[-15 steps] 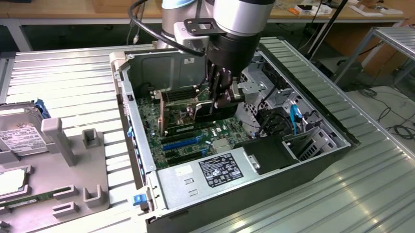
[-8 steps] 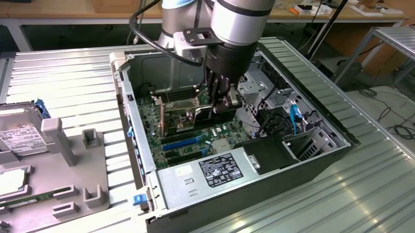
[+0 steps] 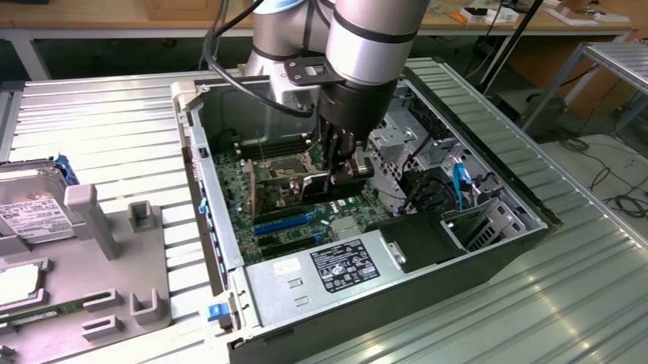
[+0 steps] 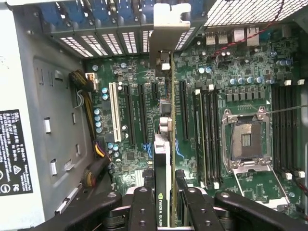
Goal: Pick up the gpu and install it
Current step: 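Insert the gpu into the slot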
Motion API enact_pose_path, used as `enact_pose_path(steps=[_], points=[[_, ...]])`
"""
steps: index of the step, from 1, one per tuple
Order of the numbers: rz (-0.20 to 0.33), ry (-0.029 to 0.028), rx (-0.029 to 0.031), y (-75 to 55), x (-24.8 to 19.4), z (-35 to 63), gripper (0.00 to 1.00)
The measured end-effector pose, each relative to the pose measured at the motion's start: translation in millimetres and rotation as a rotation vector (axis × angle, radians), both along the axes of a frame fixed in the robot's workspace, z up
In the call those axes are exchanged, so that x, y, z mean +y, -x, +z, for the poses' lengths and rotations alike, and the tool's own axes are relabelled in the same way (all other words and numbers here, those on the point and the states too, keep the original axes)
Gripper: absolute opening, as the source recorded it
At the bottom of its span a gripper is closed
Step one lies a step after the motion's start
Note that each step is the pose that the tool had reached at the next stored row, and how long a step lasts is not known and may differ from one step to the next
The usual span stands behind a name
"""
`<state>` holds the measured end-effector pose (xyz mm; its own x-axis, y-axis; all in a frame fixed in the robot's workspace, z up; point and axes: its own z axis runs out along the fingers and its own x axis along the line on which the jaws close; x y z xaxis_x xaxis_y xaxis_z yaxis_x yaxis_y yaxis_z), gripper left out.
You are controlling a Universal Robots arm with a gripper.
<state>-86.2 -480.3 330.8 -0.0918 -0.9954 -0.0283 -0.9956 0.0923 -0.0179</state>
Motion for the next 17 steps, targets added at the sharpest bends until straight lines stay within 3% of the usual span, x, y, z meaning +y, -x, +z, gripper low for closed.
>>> enact_pose_path(steps=[17], points=[[-0.002,0.0,0.0,2.9,1.9,-1.6,0.27]])
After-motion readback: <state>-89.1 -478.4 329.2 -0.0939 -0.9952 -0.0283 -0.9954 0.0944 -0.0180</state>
